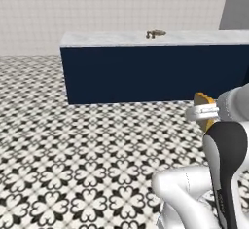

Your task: Start the toaster. Once the lever pops up, take the bread to the plate on the dining counter.

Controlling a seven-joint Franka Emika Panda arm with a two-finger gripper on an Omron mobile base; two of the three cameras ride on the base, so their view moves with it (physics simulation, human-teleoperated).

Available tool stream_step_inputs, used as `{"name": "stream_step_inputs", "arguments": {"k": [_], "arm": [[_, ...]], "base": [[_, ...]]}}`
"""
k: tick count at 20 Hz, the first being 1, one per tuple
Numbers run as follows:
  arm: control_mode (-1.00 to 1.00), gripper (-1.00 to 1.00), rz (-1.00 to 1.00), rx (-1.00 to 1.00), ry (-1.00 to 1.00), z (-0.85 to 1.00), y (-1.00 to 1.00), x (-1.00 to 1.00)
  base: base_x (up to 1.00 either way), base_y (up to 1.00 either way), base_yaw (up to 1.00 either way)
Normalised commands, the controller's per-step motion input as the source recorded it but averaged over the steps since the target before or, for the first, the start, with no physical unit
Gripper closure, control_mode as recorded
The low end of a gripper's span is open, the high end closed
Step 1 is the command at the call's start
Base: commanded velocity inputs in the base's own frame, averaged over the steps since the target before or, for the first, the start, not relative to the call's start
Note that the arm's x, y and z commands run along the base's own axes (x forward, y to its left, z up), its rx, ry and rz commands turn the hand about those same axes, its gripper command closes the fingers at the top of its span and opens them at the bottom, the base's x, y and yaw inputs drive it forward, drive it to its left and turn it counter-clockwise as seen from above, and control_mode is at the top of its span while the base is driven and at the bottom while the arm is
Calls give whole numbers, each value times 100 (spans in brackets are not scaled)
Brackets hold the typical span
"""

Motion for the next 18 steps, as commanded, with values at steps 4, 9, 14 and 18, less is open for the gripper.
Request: {"name": "stream_step_inputs", "arguments": {"k": [4, 9, 14, 18], "arm": [[100, 100, 0, 0, 0, 0, 0, 0], [100, 100, 0, 0, 0, 0, 0, 0], [100, 100, 0, 0, 0, 0, 0, 0], [100, 100, 0, 0, 0, 0, 0, 0]], "base": [[71, -67, -10], [78, -58, -21], [84, -56, -21], [89, -51, -15]]}}
